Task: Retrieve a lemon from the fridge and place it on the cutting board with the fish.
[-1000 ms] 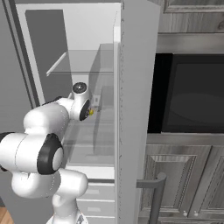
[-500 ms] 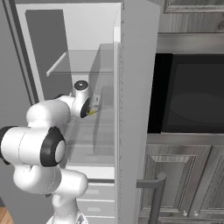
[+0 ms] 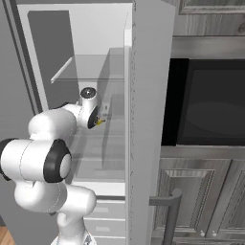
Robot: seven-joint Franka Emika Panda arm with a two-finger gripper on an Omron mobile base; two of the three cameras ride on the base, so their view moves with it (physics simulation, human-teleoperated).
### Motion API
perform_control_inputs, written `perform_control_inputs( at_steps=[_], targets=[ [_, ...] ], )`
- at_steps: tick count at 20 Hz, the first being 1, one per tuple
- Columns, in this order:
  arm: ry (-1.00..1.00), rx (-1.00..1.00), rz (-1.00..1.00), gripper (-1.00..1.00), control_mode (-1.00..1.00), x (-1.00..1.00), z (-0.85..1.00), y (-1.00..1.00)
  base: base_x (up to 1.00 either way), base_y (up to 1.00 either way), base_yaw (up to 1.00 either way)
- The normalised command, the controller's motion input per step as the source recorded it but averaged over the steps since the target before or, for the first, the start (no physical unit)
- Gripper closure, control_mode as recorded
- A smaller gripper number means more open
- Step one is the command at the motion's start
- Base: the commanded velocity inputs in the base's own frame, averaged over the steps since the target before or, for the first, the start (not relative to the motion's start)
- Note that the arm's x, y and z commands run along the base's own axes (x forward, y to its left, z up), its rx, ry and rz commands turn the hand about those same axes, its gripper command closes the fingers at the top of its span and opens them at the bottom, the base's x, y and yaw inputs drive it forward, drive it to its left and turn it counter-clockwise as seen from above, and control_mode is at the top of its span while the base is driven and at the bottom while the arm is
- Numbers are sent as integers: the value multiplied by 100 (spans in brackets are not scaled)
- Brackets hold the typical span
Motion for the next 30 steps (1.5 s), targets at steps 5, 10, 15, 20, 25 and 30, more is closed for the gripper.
perform_control_inputs(
  at_steps=[5, 10, 15, 20, 25, 30],
  targets=[
    [-15, 0, -5, 100, -100, -75, 8, 0, 0, 0, 0],
    [0, 0, -11, 100, -100, -83, 52, -4, 0, 0, 0],
    [6, 0, -10, 100, -100, -78, 71, -15, 0, 0, 0],
    [29, 0, -5, 100, -100, -41, 81, -1, 0, 0, 0],
    [30, 9, 0, 100, -100, -33, 34, -2, 0, 0, 0],
    [32, 3, 1, 100, -100, -23, 37, 8, 0, 0, 0]
  ],
)
